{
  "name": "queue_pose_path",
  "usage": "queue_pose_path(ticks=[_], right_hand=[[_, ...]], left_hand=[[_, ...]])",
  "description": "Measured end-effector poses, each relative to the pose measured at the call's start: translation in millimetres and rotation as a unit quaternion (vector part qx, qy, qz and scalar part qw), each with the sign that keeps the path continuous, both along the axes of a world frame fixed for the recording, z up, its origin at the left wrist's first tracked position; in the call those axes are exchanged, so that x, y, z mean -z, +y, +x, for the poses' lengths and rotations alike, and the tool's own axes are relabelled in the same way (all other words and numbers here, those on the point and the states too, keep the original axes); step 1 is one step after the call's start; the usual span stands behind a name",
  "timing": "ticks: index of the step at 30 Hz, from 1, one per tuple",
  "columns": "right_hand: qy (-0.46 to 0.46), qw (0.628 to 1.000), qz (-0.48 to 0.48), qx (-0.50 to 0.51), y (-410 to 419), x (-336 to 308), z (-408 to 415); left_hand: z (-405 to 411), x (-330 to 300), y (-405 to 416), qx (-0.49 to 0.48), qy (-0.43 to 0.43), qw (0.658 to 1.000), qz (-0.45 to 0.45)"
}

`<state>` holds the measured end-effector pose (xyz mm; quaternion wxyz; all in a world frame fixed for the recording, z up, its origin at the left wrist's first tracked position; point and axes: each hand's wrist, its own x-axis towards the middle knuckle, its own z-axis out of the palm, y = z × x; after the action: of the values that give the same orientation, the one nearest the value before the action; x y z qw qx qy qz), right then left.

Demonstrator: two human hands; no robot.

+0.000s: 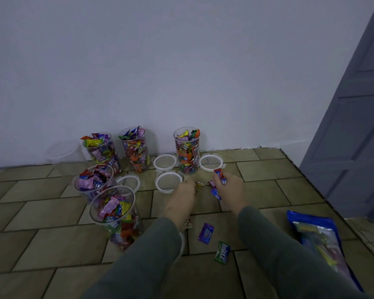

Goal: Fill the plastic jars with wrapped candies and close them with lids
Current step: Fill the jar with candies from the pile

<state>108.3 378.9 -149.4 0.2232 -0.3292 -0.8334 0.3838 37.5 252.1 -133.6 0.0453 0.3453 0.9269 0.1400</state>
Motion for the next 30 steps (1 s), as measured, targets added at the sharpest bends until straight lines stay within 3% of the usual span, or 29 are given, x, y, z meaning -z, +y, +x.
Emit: queue_pose_path(ticks=[6,16,23,30], right_hand=[[0.127,0.990,-0.051,0.026,-13.7,-22.1,-6.7],[0.212,0.962,-0.166,0.035,-51.2,-61.7,-9.1],[0.280,0.920,-0.273,0.006,-89.9,-98.6,-20.3],[0.317,0.902,-0.295,0.000,-143.3,-123.0,-29.9]], left_hand=[[4.4,-18.9,-14.2,-0.026,-0.033,0.999,0.035],[13.4,-59.8,-39.3,-0.016,0.035,0.982,0.188],[10.1,-102.1,-73.8,-0.029,0.074,0.962,0.262],[-1.7,-117.1,-128.3,-0.049,0.078,0.938,0.335]])
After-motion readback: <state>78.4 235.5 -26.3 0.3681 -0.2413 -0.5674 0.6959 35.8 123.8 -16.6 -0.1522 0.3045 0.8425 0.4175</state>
